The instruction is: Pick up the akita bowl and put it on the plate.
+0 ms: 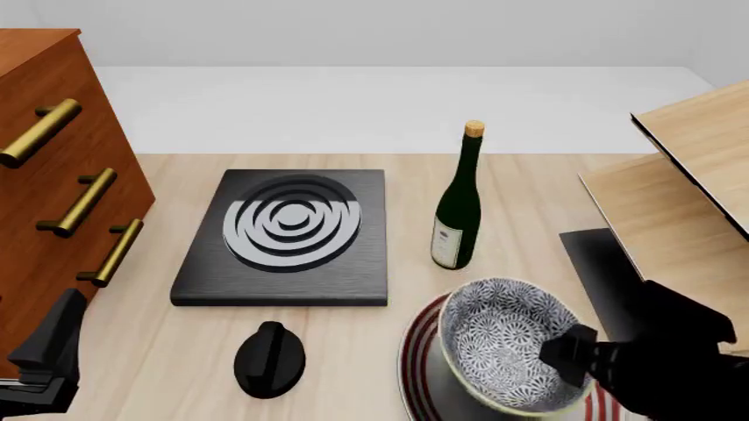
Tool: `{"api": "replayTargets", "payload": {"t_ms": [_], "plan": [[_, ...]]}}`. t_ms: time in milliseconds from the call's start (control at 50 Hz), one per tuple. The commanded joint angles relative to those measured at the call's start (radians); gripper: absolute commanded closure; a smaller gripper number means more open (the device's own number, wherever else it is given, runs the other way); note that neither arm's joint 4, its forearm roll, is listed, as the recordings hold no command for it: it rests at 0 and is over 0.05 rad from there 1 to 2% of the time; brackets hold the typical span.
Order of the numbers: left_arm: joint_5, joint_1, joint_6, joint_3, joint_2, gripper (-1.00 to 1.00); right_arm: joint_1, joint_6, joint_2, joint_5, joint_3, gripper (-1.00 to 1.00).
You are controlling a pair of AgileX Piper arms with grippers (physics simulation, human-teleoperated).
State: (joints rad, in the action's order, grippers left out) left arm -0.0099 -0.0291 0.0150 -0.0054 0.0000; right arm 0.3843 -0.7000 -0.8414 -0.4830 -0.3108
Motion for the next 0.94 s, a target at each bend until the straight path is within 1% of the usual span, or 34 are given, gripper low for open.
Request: {"api": "replayTargets", "payload": {"t_ms": [20, 100, 240, 380, 420, 440, 460, 540, 600, 620, 640, 660, 680, 700, 720, 740, 780, 800, 820, 840, 860, 880, 900, 920, 940], "plan": [[0.003, 0.000, -0.004, 0.002, 0.001, -1.00, -0.079, 0.043, 0.123, -0.088, -0.025, -1.00], [0.006, 0.000, -0.005, 0.000, 0.001, -1.00, -0.085, 0.068, 0.151, -0.154, -0.093, -1.00], [0.009, 0.001, -0.007, 0.000, 0.001, -1.00, -0.072, 0.097, 0.190, -0.239, -0.183, -1.00], [0.011, 0.001, -0.008, -0.001, 0.001, -1.00, -0.063, 0.156, 0.244, -0.326, -0.298, -1.00], [0.011, 0.001, -0.008, 0.000, 0.001, -1.00, -0.076, 0.206, 0.257, -0.350, -0.335, -1.00], [0.011, 0.001, -0.008, 0.000, 0.001, -1.00, -0.079, 0.212, 0.260, -0.353, -0.338, -1.00], [0.009, 0.001, -0.008, 0.002, 0.001, -1.00, -0.086, 0.233, 0.268, -0.360, -0.348, -1.00], [0.009, 0.001, -0.008, 0.001, 0.001, -1.00, -0.073, 0.253, 0.342, -0.381, -0.377, -1.00], [0.011, 0.001, -0.008, 0.000, 0.001, -1.00, -0.073, 0.298, 0.371, -0.383, -0.406, -1.00], [0.012, 0.001, -0.008, -0.001, 0.001, -1.00, -0.071, 0.297, 0.386, -0.380, -0.412, -1.00], [0.013, 0.001, -0.008, -0.002, 0.001, -1.00, -0.071, 0.307, 0.386, -0.380, -0.415, -1.00], [0.012, 0.001, -0.007, -0.002, 0.001, -1.00, -0.069, 0.336, 0.388, -0.381, -0.422, -1.00], [0.009, 0.001, -0.007, 0.001, 0.001, -1.00, -0.059, 0.341, 0.417, -0.377, -0.434, -1.00], [0.011, 0.001, -0.007, -0.001, 0.001, -1.00, -0.064, 0.381, 0.417, -0.375, -0.436, -1.00], [0.011, 0.001, -0.007, -0.001, 0.001, -1.00, -0.058, 0.391, 0.435, -0.369, -0.433, -1.00], [0.012, 0.001, -0.007, -0.001, 0.001, -1.00, -0.048, 0.413, 0.466, -0.358, -0.441, -1.00], [0.010, 0.001, -0.007, 0.001, 0.001, -1.00, 0.023, 0.475, 0.544, -0.329, -0.472, -1.00], [0.007, 0.012, -0.006, 0.001, 0.001, -1.00, 0.051, 0.516, 0.643, -0.319, -0.533, -1.00], [0.005, 0.021, -0.003, -0.002, 0.001, -1.00, 0.081, 0.591, 0.712, -0.310, -0.565, -1.00], [0.008, 0.021, -0.005, -0.001, 0.001, -1.00, 0.117, 0.678, 0.840, -0.276, -0.557, -1.00], [0.007, 0.024, -0.005, -0.001, 0.001, -1.00, 0.109, 0.713, 0.841, -0.219, -0.532, -1.00], [-0.004, 0.019, 0.002, -0.001, 0.001, -1.00, 0.134, 0.762, 0.841, -0.146, -0.473, -1.00], [0.001, 0.017, -0.002, 0.000, 0.001, -1.00, 0.103, 0.769, 0.841, -0.047, -0.306, -1.00], [0.011, 0.017, -0.011, 0.000, 0.006, -1.00, 0.113, 0.738, 0.841, 0.004, -0.203, -1.00], [0.008, 0.016, -0.006, 0.000, 0.003, -1.00, 0.161, 0.714, 0.841, 0.094, -0.104, -1.00]]}}
